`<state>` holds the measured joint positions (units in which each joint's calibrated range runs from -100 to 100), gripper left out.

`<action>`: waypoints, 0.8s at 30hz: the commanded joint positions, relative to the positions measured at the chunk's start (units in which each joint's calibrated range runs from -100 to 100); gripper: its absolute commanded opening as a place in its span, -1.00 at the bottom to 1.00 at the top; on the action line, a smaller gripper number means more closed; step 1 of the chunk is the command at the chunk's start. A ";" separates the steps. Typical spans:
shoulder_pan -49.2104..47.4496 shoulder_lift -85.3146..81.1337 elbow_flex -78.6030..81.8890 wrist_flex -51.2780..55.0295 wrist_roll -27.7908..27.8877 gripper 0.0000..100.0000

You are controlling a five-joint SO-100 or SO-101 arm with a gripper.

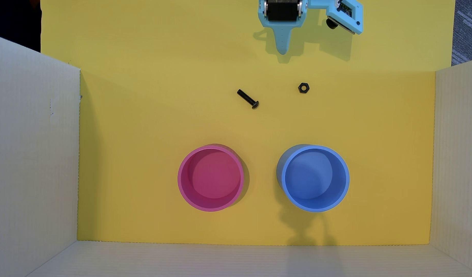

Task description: Pick up the bolt and place it in the pink box

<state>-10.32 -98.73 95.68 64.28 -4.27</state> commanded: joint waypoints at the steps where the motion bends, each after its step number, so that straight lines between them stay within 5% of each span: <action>1: -0.13 -0.09 -0.56 -0.83 0.29 -0.96; 10: 0.97 -0.01 -2.37 -1.26 0.86 -0.97; 24: 11.05 15.31 -35.11 2.26 0.86 -0.96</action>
<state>0.55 -91.02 65.77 65.40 -3.59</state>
